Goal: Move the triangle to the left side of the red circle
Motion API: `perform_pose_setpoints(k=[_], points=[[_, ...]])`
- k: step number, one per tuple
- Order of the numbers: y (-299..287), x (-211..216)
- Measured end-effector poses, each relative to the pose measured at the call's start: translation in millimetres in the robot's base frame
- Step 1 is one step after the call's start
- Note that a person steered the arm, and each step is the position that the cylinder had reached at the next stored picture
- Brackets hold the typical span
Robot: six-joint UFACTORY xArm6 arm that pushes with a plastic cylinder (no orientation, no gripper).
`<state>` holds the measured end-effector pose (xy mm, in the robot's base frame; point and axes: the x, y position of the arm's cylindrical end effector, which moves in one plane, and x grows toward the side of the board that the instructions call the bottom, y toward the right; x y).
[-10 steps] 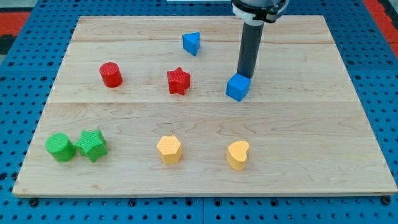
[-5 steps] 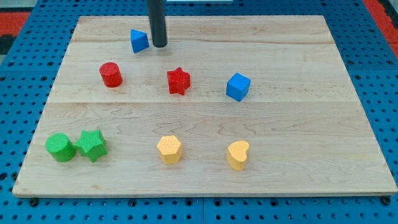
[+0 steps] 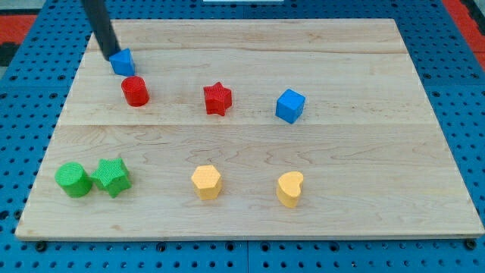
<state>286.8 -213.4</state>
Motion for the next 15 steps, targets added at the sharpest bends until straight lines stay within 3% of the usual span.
perform_pose_setpoints(k=[1, 2, 5, 6, 8, 10, 12, 13, 15], points=[[56.1, -6.8], [61.4, 26.5], [-30.9, 16.2], [-34.5, -1.6], [-76.8, 11.4], [-70.7, 43.2], [-91.1, 19.3], [-91.2, 60.6], [-91.7, 82.2]])
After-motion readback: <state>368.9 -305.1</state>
